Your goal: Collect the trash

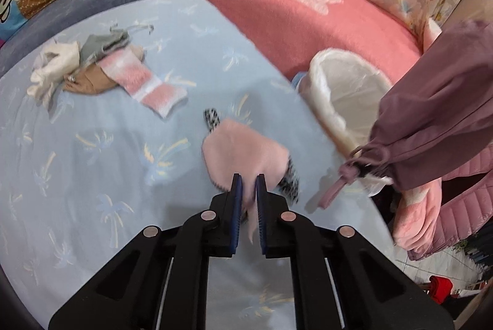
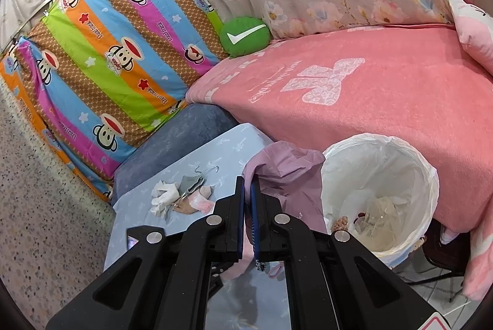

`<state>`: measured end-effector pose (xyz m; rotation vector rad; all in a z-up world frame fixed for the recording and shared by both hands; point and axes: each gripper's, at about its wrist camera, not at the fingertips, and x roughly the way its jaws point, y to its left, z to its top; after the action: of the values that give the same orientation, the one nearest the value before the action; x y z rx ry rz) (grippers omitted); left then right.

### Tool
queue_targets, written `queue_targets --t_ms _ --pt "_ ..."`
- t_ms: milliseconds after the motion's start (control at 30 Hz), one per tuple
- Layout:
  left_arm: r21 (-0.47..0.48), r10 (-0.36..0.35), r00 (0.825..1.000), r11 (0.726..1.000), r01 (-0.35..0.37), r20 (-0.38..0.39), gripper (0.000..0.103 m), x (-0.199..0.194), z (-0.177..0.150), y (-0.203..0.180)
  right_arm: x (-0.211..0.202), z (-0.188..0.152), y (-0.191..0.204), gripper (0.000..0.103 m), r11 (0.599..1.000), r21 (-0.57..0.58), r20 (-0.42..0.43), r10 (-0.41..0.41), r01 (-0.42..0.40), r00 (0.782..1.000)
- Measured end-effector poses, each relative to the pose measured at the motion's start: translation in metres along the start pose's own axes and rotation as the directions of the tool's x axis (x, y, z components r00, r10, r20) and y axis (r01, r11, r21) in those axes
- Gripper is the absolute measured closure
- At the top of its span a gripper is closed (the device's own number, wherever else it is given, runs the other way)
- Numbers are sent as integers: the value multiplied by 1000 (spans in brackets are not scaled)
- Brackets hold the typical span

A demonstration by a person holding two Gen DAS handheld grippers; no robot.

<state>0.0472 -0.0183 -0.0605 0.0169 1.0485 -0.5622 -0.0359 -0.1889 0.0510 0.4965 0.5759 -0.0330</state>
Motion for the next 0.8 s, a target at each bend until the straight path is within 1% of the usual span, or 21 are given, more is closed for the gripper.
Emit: queue_targets --t_ms 167,267,333,400,433,467,600,633,733,767,800 --pt "14 -12 997 1000 11 77 93 -27 17 -6 1 1 0 99 1000 -3 0 6 -6 1000" --pt "15 -20 996 1000 18 82 93 -27 20 -4 0 0 1 99 1000 -4 0 8 -8 1000" --pt "14 -16 997 1000 15 71 92 -20 17 -3 -1 0 1 99 1000 -6 1 7 -7 1000" --pt "10 -7 999 1000 6 46 85 -12 11 -1 -1 0 1 99 1000 -5 0 7 -7 1000" --pt "9 3 999 1000 -3 32 79 -8 6 -1 -1 0 1 99 1000 -5 0 7 -7 1000" --pt "8 12 1000 1000 -12 21 76 -4 3 -1 -2 0 1 99 1000 -5 -1 7 -7 1000" --pt "13 39 999 999 -38 -29 75 15 -10 -1 -1 -1 0 99 1000 -2 -9 5 -5 1000" --pt "11 52 998 999 -51 -36 76 20 -11 0 0 -2 -1 99 1000 -1 -12 5 -5 1000" --pt "8 50 998 999 -50 -39 77 24 -13 3 0 -3 -1 99 1000 -3 -18 3 -3 1000" --pt "5 48 998 999 -48 -37 85 23 -13 4 -1 -4 0 99 1000 -3 -19 3 -3 1000" --pt "1 39 998 999 -39 -40 90 23 -12 5 -1 -5 0 99 1000 -4 -19 2 -2 1000"
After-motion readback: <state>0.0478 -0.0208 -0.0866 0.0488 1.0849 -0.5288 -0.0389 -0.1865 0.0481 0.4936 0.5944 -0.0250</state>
